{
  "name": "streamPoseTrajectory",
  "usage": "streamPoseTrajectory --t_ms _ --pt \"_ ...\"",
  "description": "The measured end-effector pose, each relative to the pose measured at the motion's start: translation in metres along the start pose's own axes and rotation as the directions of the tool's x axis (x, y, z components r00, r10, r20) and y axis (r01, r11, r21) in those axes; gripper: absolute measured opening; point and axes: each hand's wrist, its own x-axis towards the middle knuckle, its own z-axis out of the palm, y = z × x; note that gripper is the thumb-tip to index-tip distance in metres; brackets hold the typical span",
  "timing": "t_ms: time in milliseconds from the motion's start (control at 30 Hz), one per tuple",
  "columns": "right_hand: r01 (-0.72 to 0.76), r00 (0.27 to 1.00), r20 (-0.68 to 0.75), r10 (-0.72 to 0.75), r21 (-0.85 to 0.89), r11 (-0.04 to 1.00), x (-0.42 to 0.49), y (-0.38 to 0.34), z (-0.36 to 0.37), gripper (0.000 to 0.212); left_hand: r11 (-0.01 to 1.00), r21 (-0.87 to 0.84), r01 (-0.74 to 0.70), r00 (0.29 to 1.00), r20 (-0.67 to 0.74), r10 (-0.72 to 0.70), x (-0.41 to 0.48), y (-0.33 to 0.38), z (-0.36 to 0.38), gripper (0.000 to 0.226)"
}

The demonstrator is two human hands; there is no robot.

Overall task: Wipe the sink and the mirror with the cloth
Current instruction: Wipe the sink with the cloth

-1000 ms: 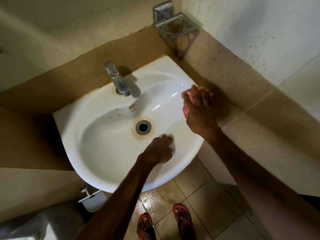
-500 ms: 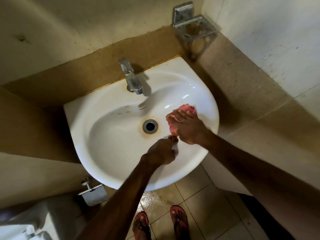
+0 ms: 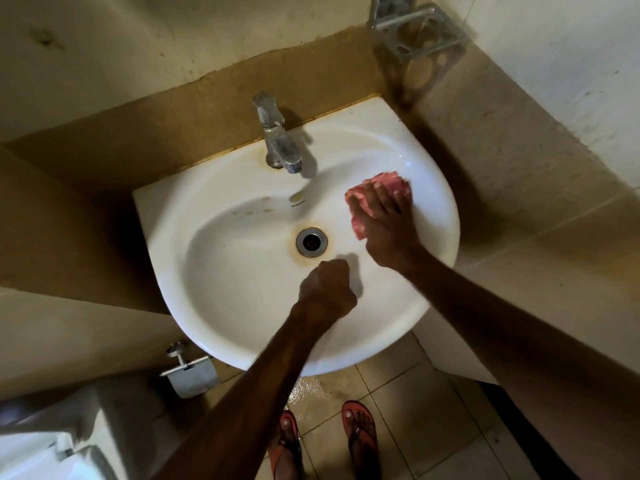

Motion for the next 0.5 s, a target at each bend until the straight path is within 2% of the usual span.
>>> streamPoseTrajectory --t_ms 67,133,233,300,367,433,500 --pt "0.025 0.994 0.106 -0.030 0.055 0.998 0.005 -0.024 0.010 0.079 0.993 0.051 0.102 0.992 -0.076 -0.098 0.000 -0.008 -0.004 0.044" --pt "0.114 0.979 0.159 -0.128 0.095 0.989 0.006 -0.041 0.017 0.077 0.975 0.125 0.182 0.979 -0.115 -0.168 -0.001 -0.014 -0.006 0.042" --pt "0.276 0.934 0.186 -0.305 0.168 0.946 0.010 -0.034 0.016 0.073 0.953 0.183 0.242 0.969 -0.093 -0.229 -0.001 -0.018 -0.005 0.048" --pt "0.312 0.924 0.176 -0.339 0.166 0.936 0.014 -0.017 0.006 0.074 0.953 0.185 0.241 0.970 -0.070 -0.232 -0.001 -0.018 -0.004 0.051" --pt "0.271 0.958 0.063 -0.280 0.125 0.955 0.013 0.001 -0.004 0.069 0.950 0.212 0.230 0.973 -0.058 -0.223 0.001 -0.017 -0.005 0.047" --pt "0.149 0.989 -0.032 -0.147 0.091 0.985 0.007 0.018 -0.009 0.072 0.941 0.255 0.222 0.975 -0.050 -0.217 0.002 -0.016 -0.007 0.044" --pt "0.008 0.989 -0.149 0.001 0.064 0.998 -0.002 0.025 -0.010 0.060 0.935 0.281 0.218 0.976 -0.045 -0.214 0.001 -0.016 -0.009 0.043"
